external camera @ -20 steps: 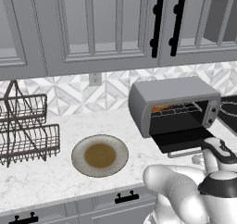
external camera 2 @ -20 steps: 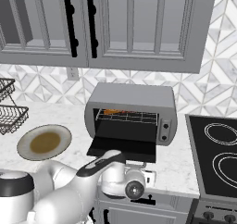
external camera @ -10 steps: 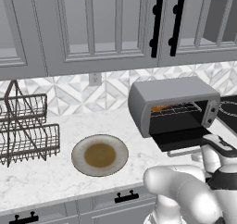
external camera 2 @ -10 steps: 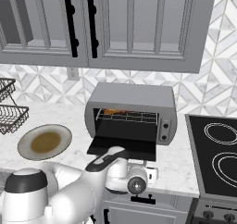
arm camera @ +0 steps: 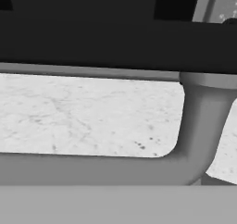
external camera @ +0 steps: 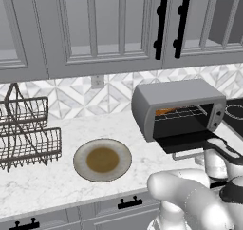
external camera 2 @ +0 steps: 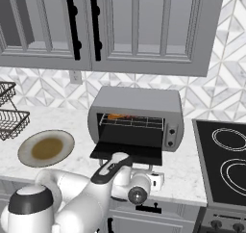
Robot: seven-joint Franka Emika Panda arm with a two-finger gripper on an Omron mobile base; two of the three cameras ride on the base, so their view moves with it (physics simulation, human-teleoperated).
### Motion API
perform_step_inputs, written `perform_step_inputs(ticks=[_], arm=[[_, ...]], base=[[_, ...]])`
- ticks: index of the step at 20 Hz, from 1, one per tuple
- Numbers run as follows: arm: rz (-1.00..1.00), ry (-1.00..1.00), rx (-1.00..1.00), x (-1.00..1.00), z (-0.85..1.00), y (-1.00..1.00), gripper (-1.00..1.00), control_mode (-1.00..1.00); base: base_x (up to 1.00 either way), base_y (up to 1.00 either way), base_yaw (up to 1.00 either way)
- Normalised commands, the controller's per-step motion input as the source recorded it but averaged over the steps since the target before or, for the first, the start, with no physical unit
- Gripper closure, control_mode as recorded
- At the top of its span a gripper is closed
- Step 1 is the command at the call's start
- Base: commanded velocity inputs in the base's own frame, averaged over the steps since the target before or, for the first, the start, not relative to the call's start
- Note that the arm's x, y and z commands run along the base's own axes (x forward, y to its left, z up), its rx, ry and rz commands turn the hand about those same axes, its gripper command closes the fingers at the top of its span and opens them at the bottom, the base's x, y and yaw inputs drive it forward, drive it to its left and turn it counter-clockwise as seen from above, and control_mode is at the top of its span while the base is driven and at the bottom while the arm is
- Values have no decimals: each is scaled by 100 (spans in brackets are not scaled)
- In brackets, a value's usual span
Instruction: Pick up the kebab skewer and baguette bread, and place them inside the toaster oven. Close the toaster oven door and start by setting the timer.
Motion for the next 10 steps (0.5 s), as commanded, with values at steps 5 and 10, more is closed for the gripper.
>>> perform_step_inputs(ticks=[5, 10], arm=[[0, -9, 1, 5, 60, 15, -100, -100], [0, -10, 0, 11, 71, 21, -100, -100]], base=[[0, 0, 0], [0, 0, 0]])
